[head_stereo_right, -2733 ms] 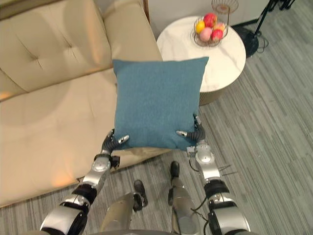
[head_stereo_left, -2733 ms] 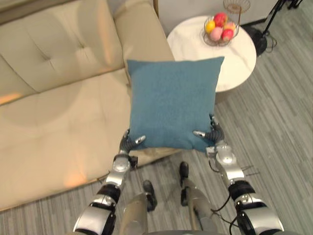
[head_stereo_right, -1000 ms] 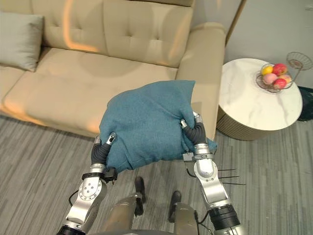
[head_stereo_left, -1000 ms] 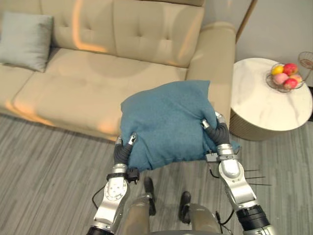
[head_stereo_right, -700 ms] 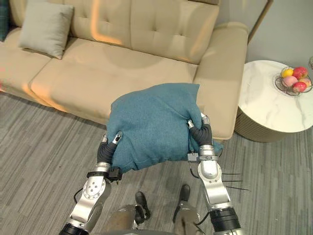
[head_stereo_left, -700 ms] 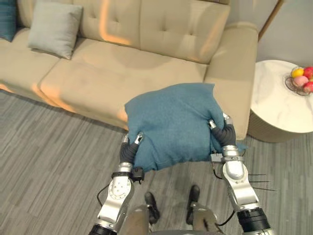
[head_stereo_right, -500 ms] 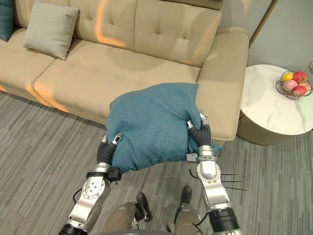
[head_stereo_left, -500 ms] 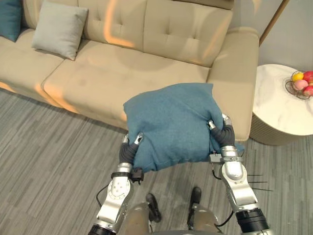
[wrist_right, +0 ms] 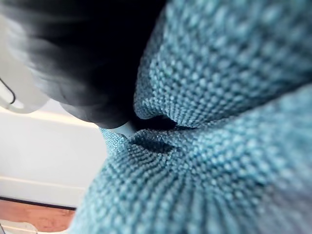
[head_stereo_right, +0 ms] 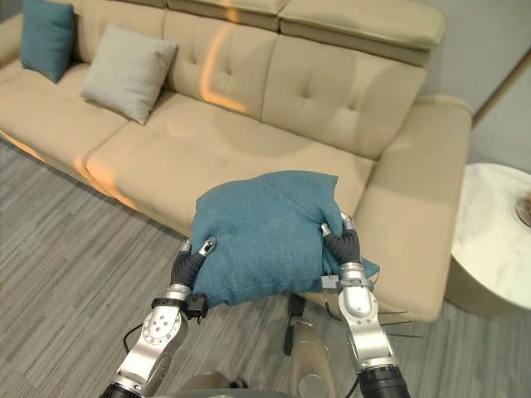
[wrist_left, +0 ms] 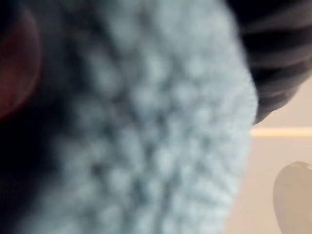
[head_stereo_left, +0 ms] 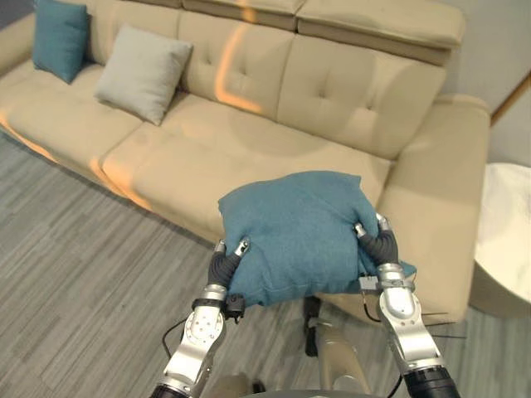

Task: Pick up cushions and gather them together orderly.

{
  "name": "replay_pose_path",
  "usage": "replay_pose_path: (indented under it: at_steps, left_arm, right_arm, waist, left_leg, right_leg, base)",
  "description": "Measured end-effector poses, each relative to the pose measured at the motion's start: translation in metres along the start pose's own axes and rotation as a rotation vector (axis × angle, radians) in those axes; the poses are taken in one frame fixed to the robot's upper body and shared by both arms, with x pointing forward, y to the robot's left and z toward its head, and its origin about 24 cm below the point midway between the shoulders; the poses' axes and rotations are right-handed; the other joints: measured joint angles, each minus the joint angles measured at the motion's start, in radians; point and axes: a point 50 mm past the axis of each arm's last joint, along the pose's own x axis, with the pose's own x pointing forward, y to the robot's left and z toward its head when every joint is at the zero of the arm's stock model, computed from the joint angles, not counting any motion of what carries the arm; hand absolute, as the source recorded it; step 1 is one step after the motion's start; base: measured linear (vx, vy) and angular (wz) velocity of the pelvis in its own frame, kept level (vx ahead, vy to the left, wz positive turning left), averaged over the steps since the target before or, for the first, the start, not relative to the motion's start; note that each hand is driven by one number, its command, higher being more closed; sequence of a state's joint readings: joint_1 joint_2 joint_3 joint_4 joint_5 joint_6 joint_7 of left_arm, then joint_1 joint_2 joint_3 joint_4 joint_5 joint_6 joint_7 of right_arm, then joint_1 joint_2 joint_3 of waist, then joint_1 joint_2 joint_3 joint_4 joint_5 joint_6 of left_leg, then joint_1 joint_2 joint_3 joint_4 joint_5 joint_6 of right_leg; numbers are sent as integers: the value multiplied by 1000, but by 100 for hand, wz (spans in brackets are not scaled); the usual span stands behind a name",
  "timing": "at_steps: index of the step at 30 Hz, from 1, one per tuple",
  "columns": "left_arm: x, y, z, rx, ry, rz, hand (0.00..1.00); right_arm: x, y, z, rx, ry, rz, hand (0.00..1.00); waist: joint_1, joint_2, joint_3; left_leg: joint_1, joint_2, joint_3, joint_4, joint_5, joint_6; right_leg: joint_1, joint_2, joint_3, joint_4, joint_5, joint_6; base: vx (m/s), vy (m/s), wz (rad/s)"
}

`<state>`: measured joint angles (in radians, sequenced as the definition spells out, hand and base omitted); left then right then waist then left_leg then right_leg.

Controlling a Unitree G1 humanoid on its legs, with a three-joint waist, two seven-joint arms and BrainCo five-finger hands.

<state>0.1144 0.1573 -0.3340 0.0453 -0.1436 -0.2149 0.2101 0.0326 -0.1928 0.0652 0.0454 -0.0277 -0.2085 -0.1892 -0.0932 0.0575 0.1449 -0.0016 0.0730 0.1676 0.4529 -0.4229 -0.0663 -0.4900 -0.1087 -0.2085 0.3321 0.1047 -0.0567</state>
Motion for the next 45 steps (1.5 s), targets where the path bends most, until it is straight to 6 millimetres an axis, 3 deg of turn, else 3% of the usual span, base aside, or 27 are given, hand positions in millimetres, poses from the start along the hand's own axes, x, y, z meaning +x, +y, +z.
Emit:
replay_pose_path:
  at_steps: [1, 2, 4, 5, 6, 7, 9, 11, 14, 16, 17, 20, 22, 25, 26, 30, 32, 35, 38, 41, 43, 45]
  left_arm:
    - [1, -1, 0, -1, -2, -4, 100]
    - [1, -2, -1, -4, 3, -14, 100]
    - [1, -4, -3, -12, 16, -18, 100]
    - [1, -10, -5, -28, 29, -35, 100]
    - [1, -10, -5, -29, 28, -37, 100]
    - [2, -12, -2, -38, 17, -42, 100]
    - [3, -16, 3, -55, -6, -44, 100]
    - [4, -19, 7, -73, -26, -42, 100]
    - [4, -18, 7, -75, -25, -37, 100]
    - [-1, -17, 0, -76, 3, -29, 100]
    - [-2, -16, -2, -73, 13, -26, 100]
    - [-9, -7, -16, -31, 76, -19, 100]
    - [-13, -2, -20, -8, 94, -17, 100]
    - [-12, 5, -20, 1, 95, 8, 100]
    - [-10, 9, -19, 15, 89, 20, 100]
    - [-7, 12, -15, 63, 69, 13, 100]
    - [-5, 14, -13, 89, 58, 27, 100]
    - [3, 23, -10, 119, 38, 81, 100]
    - [26, 24, 10, 150, -55, 114, 100]
    - [47, 26, 37, 161, -164, 165, 100]
    - [66, 27, 65, 162, -278, 234, 100]
    - [77, 31, 89, 161, -364, 289, 100]
  right_arm:
    - [0, -1, 0, -1, -2, -2, 100]
    - [-1, -3, 3, 4, -3, -7, 100]
    - [-6, -7, 7, 3, -13, -17, 100]
    - [-18, -13, 21, 12, -61, -48, 100]
    - [-19, -14, 23, 13, -67, -51, 100]
    - [-22, -17, 36, 20, -123, -66, 100]
    - [-23, -18, 50, 30, -186, -78, 100]
    - [-22, -18, 55, 35, -209, -87, 100]
    - [-18, -17, 54, 39, -210, -87, 100]
    - [-13, -15, 40, 30, -156, -80, 100]
    - [-12, -13, 37, 33, -141, -75, 100]
    - [-14, -3, 18, 47, -56, -50, 100]
    - [-15, 1, 10, 44, -16, -30, 100]
    - [-9, 9, 2, 44, 13, -1, 100]
    - [-6, 14, 1, 46, 18, 15, 100]
    - [-2, 16, -6, 38, 44, 26, 100]
    - [0, 18, -4, 39, 36, 32, 100]
    - [15, 29, 9, 30, -24, 74, 100]
    - [32, 31, 25, 25, -94, 55, 100]
    - [48, 35, 46, 39, -174, 18, 100]
    - [63, 40, 70, 70, -257, -26, 100]
    - [75, 46, 93, 106, -330, -53, 100]
  waist:
    - [0, 11, -4]
    - [7, 19, -5]
    - [21, 19, -4]
    - [32, 14, -5]
    - [33, 14, -5]
    - [28, 6, -9]
    - [33, 6, -9]
    - [54, 5, -11]
    - [73, 6, -11]
    - [81, 34, -30]
    - [80, 36, -32]
    - [52, -1, -46]
    - [50, -25, -52]
    - [52, -26, -51]
    - [46, -28, -50]
    - [47, -33, -47]
    - [54, -44, -39]
    - [52, -51, -21]
    - [57, -44, 27]
    - [81, -35, 50]
    - [110, -25, 56]
    - [121, -20, 60]
  left_leg:
    - [-17, 21, 0, 38, 10, -17]
    - [-80, 106, 14, 249, 88, -74]
    - [-119, 159, 25, 394, 171, -58]
    - [-167, 216, 55, 536, 157, -42]
    - [-172, 219, 61, 538, 154, -36]
    - [-201, 226, 112, 509, 123, 14]
    - [-240, 223, 138, 388, 103, 48]
    - [-252, 216, 101, 228, 104, 45]
    - [-249, 155, -73, 19, 132, -1]
    - [-224, 150, -122, -90, 173, -43]
    - [-216, 150, -116, -90, 211, -66]
    - [-189, 122, 15, -103, 225, -40]
    - [-165, 95, 122, -122, 226, -28]
    - [-144, 87, 182, -132, 221, -19]
    - [-137, 83, 199, -145, 219, -17]
    - [-142, 81, 195, -157, 207, -4]
    - [-155, 82, 195, -155, 206, -4]
    - [-225, 84, 190, -128, 207, -4]
    - [-303, 84, 164, -90, 208, -3]
    - [-380, 90, 151, -47, 215, 5]
    - [-439, 100, 132, -12, 215, 5]
    - [-475, 101, 113, 2, 215, 5]
  right_leg:
    - [0, 14, -11, 14, -27, 1]
    - [47, 80, -16, 21, -68, -29]
    - [101, 116, -10, 5, -85, -47]
    - [199, 151, 6, -51, -102, -58]
    - [206, 151, 8, -54, -102, -58]
    - [236, 152, 36, -85, -107, -56]
    - [258, 154, 84, -102, -114, -47]
    - [271, 168, 147, -106, -124, -30]
    - [278, 185, 272, -90, -143, 8]
    - [261, 226, 388, -88, -145, 57]
    - [257, 236, 414, -89, -144, 66]
    - [250, 206, 544, -148, -104, 117]
    - [245, 168, 602, -234, -40, 139]
    - [239, 150, 560, -293, 31, 123]
    - [239, 143, 492, -316, 47, 102]
    - [237, 144, 457, -350, 62, 85]
    - [236, 140, 453, -382, 67, 78]
    - [186, 111, 346, -398, 95, 49]
    - [140, 101, 318, -405, 124, 56]
    - [87, 95, 289, -403, 156, 67]
    - [48, 97, 260, -387, 163, 68]
    - [27, 95, 238, -380, 163, 68]
  base:
    - [688, -292, -22]
    - [493, -229, -30]
    - [423, -151, -46]
    - [423, -104, -42]
    - [454, -104, -45]
    - [268, -51, -29]
    - [257, -3, -74]
    - [190, 75, -97]
    - [156, 224, -125]
    - [106, 375, -159]
    - [84, 398, -177]
    - [80, 333, -123]
    - [44, 248, -121]
    - [9, 154, -100]
    - [-2, 34, -52]
    - [-17, -20, -12]
    - [-88, -66, -4]
    - [-168, -85, -2]
    - [-131, -36, 19]
    - [-132, -34, 19]
    - [-124, -24, 22]
    - [-134, -34, 26]
